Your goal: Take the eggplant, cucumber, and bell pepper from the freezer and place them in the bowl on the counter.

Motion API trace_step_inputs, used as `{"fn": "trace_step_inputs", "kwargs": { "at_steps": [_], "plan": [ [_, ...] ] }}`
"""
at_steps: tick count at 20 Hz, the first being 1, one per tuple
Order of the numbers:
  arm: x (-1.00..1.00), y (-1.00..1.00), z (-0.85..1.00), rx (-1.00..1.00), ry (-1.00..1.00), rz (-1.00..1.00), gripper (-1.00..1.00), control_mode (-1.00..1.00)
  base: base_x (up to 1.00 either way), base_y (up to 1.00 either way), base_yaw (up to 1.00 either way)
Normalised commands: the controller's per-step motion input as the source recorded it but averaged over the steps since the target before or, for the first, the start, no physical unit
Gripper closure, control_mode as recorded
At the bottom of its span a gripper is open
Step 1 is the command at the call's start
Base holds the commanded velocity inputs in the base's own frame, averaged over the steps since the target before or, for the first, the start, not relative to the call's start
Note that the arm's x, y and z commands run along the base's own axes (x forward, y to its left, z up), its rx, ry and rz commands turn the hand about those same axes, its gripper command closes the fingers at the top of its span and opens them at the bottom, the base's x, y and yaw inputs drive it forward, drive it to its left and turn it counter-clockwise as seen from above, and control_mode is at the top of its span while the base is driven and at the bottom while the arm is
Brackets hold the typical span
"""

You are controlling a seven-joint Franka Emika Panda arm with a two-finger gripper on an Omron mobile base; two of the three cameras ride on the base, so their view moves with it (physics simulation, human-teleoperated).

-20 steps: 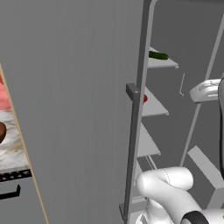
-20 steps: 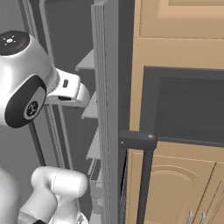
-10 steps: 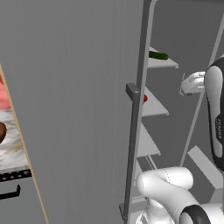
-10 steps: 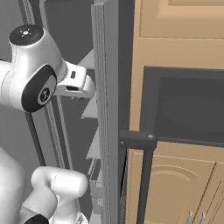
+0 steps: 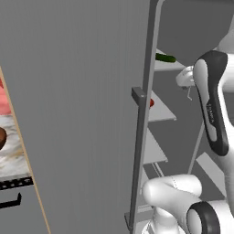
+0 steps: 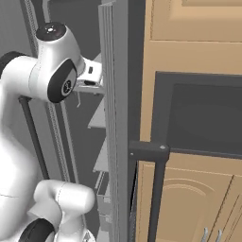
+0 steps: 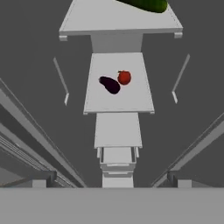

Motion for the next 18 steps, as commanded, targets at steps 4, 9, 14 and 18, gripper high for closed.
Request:
{"fn": "trace_step_inputs", "kwargs": {
  "at_steps": [4,9,14,18],
  "plan": [
    [0.69,0.00,0.00,0.00,0.00,0.00,-1.00,-1.00,0.00,0.00,0.00],
    [0.56,-0.03,-0.01,0.00,0.00,0.00,-1.00,-1.00,0.00,0.00,0.00],
    [0.50,-0.08,-0.02,0.00,0.00,0.00,-1.00,-1.00,0.00,0.00,0.00],
    [0.43,-0.18,0.00,0.01,0.00,0.03,-1.00,-1.00,0.00,0.00,0.00]
  ]
}}
